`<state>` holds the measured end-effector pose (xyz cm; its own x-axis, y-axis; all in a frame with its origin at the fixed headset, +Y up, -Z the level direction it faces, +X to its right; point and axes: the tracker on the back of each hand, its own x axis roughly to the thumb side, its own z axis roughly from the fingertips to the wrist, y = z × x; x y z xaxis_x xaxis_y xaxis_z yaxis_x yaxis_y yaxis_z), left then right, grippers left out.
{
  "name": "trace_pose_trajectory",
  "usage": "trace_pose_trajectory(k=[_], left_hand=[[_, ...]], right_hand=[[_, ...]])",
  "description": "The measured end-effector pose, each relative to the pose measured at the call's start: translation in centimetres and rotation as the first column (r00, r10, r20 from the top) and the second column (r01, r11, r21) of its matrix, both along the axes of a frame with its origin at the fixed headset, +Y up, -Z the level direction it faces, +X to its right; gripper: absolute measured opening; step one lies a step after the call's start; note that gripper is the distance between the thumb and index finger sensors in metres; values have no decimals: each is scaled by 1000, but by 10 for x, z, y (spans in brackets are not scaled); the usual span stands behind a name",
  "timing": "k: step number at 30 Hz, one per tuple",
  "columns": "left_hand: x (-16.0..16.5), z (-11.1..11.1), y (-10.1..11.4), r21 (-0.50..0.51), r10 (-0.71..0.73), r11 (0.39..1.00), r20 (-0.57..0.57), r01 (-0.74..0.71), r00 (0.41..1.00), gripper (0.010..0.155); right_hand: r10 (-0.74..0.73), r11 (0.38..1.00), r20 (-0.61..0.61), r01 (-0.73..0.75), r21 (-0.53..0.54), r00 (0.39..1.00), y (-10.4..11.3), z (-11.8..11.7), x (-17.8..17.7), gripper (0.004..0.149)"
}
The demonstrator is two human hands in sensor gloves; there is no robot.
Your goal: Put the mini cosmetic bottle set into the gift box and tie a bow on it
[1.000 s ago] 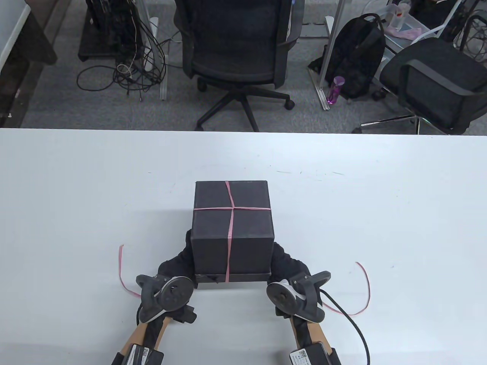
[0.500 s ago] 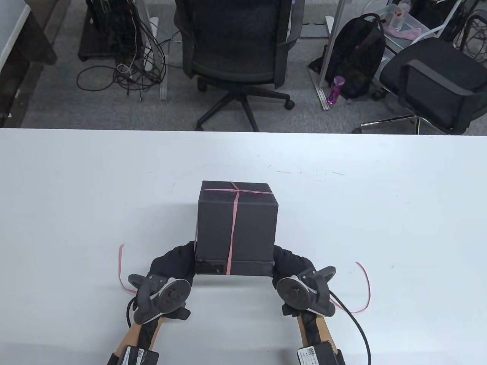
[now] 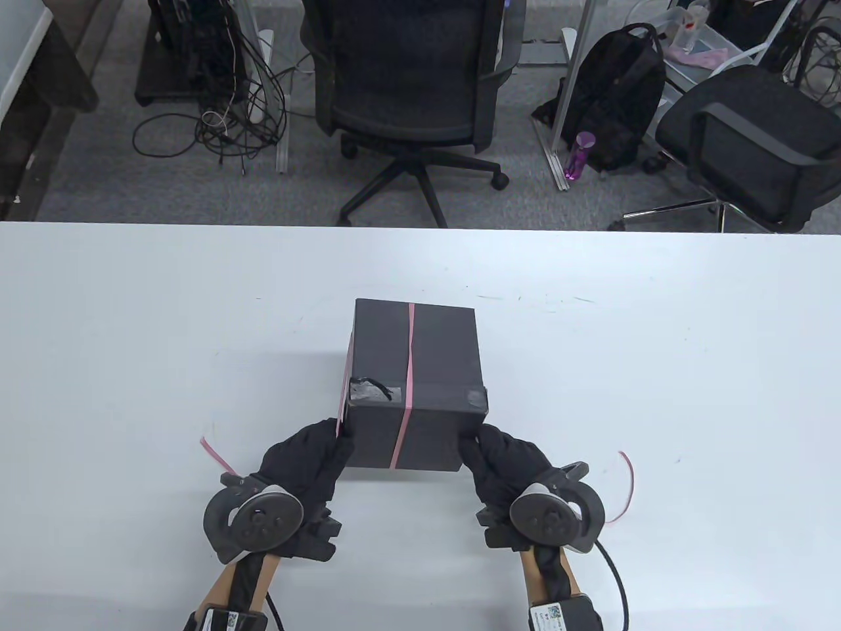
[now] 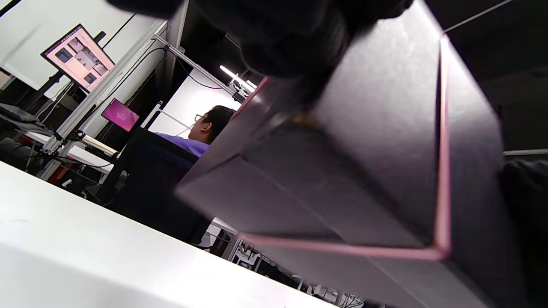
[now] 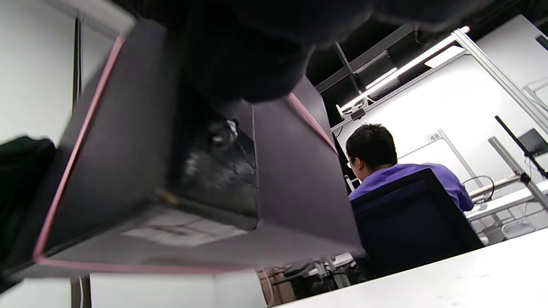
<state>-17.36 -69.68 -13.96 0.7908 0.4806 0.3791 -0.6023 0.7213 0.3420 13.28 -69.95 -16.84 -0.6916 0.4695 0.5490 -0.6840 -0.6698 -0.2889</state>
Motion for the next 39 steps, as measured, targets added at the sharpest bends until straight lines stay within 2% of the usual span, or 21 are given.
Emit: trace_pose_trajectory(k=[3,4,6,9,12,17,22,34,39], left_hand=[[0,-2,-2,-62,48,997,4,-48,999,50],[0,-3,-3,-100,86,991,3,-85,996,50],[0,-4,-5,-191,137,972,-26,-140,990,50],[-1,-6,-6,-324,206,921,-61,-215,977,51],[-3,-8,-6,-433,247,862,-94,-264,964,51],[-6,-11,-10,-542,279,787,-110,-293,954,51],[-4,-12,-12,-561,238,787,-109,-257,965,51],[-2,-14,-17,-599,198,770,-106,-221,975,51],[0,-13,-20,-574,176,792,-112,-209,978,51]], right_hand=[[-154,988,-10,154,-27,988,-2,-2,4,50],[-210,975,-16,208,-74,978,-3,-3,6,50],[-245,962,-25,240,-126,969,-6,-6,7,49],[-286,923,-9,273,-270,958,-8,-9,9,48],[-339,866,22,321,-384,940,-10,-11,9,48],[-360,793,54,336,-508,931,-14,-13,8,48],[-325,753,60,297,-587,944,-20,-15,9,49],[-289,731,61,261,-630,955,-25,-17,9,50],[-259,737,54,234,-634,964,-25,-17,8,50]])
